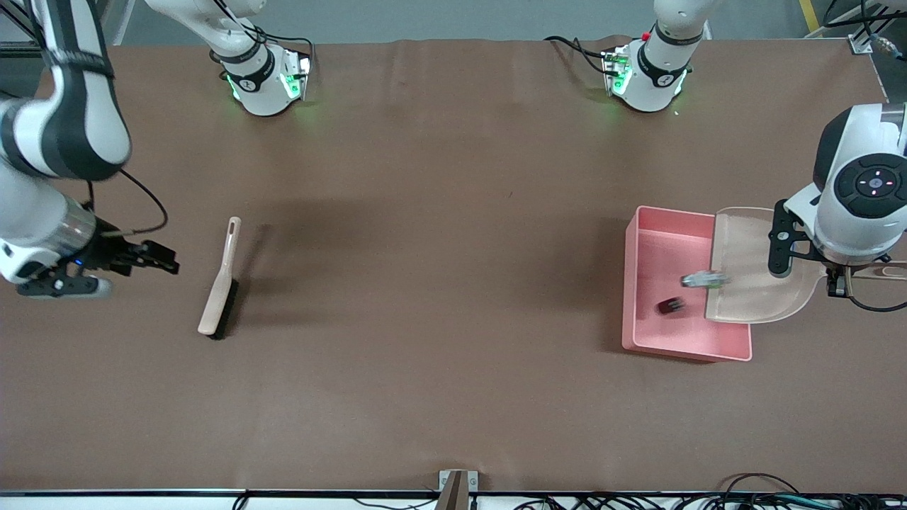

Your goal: Clean e-waste and dump in bin

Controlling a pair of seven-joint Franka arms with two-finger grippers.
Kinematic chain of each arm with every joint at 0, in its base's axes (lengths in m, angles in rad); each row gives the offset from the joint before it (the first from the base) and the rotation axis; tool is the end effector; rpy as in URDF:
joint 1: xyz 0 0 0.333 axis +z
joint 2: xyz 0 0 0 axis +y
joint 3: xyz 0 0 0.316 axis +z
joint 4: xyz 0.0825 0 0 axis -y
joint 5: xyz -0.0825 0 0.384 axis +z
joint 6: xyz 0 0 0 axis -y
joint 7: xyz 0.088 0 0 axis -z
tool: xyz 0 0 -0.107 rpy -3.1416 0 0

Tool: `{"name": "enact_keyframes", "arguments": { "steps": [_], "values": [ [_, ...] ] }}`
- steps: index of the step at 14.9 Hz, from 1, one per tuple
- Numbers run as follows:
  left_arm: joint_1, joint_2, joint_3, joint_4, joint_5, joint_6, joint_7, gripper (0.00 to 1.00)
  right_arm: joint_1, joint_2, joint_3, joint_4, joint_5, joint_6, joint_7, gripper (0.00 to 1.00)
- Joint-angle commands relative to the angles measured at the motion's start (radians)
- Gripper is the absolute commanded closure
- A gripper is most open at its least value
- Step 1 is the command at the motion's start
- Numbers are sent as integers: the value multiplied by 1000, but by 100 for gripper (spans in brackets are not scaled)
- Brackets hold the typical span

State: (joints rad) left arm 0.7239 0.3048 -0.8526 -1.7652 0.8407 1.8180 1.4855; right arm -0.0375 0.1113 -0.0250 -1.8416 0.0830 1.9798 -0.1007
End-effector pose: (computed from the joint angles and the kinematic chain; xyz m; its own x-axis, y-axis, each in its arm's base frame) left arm 0.6181 0.0233 0.4418 -0.2917 -0.7952 -0.5316 -0.9560 0.2611 0.1340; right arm 0.5943 -0.0315 0.4669 0.9994 0.0052 0.0331 0.0076 -0.9974 -0.0712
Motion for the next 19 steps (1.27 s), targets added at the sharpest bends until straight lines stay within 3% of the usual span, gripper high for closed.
{"name": "enact_keyframes", "arguments": {
  "steps": [1, 3, 6, 8, 11, 13, 19],
  "values": [
    [-26, -15, -2, -7, 40, -40, -28, 100, -15, -80, 16, 16, -22, -88, -2, 0],
    [-30, -15, -2, -2, 40, -42, -30, 100, -16, -108, 16, 65, -43, -148, -4, 0],
    [-44, 48, -17, 107, -55, -42, -48, 100, -22, -107, 13, 186, -48, -283, 6, 0],
    [-159, 89, -16, 147, -103, -42, -141, 100, -30, -102, 11, 250, -49, -337, 71, 0],
    [-285, 255, -16, 219, -103, -37, -394, 100, -27, -101, 10, 274, -46, -412, 121, 0],
    [-416, 385, -14, 346, -101, -39, -448, 99, -27, -101, 10, 297, -45, -418, 115, 0],
    [-612, 474, 23, 374, -103, 47, -749, 99, -19, -91, 10, 376, -64, -447, 118, 0]
  ]
}}
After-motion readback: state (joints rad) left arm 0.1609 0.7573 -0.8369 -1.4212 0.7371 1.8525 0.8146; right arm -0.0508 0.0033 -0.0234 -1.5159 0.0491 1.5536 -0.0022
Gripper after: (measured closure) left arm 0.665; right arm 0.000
